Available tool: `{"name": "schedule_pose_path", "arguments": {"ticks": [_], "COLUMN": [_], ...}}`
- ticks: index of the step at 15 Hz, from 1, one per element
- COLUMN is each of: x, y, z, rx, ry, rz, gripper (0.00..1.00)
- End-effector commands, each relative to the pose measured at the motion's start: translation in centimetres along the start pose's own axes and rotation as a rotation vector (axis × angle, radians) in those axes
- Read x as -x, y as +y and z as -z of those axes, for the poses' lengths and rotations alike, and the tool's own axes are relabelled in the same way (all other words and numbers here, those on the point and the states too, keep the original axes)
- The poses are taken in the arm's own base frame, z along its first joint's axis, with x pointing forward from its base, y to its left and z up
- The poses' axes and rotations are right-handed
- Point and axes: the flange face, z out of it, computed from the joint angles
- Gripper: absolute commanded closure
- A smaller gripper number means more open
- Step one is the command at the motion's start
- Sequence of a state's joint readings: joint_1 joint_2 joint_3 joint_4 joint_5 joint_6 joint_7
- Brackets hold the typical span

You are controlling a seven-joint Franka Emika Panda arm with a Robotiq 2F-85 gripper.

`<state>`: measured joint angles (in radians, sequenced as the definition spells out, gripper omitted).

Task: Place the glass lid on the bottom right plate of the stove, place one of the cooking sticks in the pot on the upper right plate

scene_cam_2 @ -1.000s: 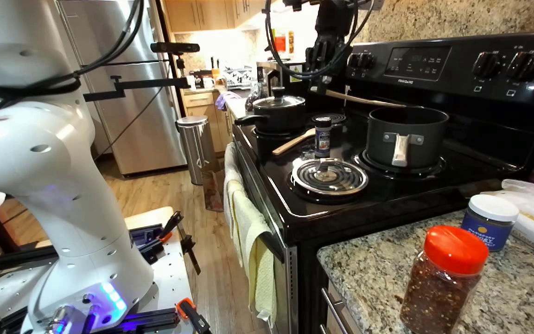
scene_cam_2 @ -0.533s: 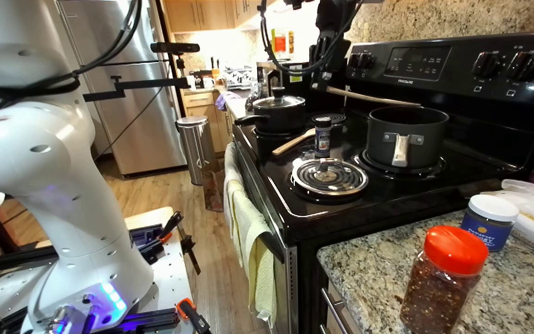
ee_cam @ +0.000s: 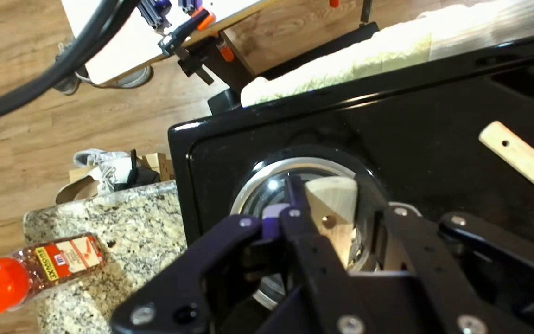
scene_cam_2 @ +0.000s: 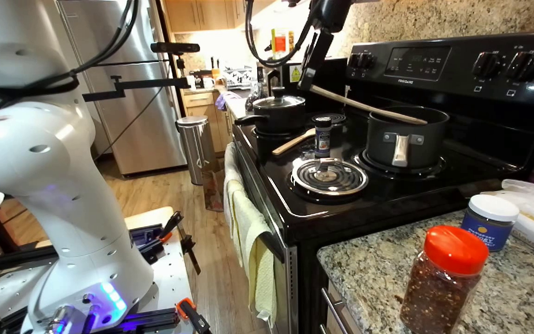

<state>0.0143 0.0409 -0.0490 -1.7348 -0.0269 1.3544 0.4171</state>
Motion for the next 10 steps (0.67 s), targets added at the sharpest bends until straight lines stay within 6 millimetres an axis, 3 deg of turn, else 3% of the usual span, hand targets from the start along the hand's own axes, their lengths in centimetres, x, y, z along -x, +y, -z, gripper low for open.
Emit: {"name": "schedule_pose_path", "arguments": {"ticks": [1,10], "x": [0.39,0.33], "y": [-0.57,-1.32], "z": [-0.49,0.43], "rx": [0.025,0.047], "ry": [-0.074,-0.035], "rz": [-0.006,0.034], "gripper": [0.86,0.86]}}
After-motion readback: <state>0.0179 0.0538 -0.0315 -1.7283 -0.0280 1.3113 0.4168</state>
